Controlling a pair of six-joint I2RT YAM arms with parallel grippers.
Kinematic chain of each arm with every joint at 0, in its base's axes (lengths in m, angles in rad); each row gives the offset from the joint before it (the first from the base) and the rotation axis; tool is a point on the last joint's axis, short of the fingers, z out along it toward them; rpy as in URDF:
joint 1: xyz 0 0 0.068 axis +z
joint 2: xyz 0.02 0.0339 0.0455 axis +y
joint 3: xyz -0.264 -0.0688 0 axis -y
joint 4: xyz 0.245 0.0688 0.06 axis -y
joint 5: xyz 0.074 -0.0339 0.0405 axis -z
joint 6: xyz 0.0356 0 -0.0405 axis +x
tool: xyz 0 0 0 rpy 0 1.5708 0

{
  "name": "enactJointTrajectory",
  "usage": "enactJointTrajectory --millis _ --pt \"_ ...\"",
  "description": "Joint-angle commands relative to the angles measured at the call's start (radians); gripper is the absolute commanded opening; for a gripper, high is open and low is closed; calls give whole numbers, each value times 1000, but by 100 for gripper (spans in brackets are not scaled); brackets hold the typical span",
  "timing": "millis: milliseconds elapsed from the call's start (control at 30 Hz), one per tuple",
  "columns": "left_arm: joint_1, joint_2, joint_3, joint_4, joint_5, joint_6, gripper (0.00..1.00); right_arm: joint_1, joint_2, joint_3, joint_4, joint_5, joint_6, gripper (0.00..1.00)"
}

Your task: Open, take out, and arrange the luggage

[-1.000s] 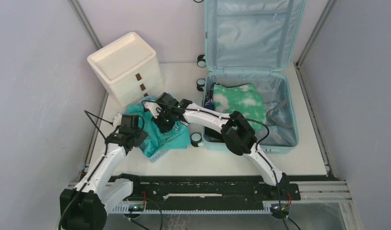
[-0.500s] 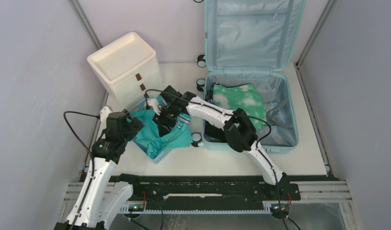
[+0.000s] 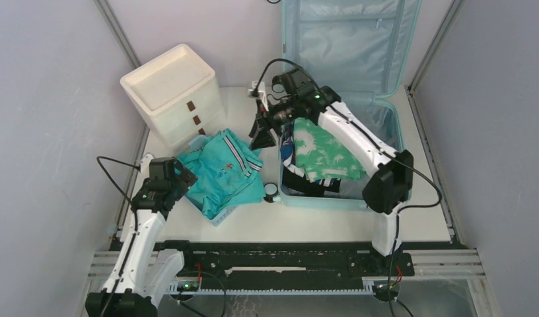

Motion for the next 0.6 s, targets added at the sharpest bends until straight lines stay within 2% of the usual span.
enactJointTrajectory --millis 0,133,233,300,333,367,400,567 --pt "36 60 -51 107 84 1 92 -73 -81 -76 -60 -49 -31 70" --pt "37 136 -68 176 136 2 85 -183 -120 -93 -127 -38 -19 73" --pt "37 182 -82 232 197 11 66 -243 -176 -167 -106 67 -16 80" --pt "36 209 -95 276 246 13 49 -270 -217 -241 -64 177 -11 87" --pt "36 223 -100 300 262 15 46 -282 -236 -282 -40 211 -3 90" --pt "37 248 -103 317 305 22 43 -298 -253 -321 -15 232 13 98" --pt "35 269 -101 333 332 29 41 -312 -268 -355 6 242 31 99" --pt "20 364 -66 367 392 62 36 -307 -335 -517 106 431 61 100"
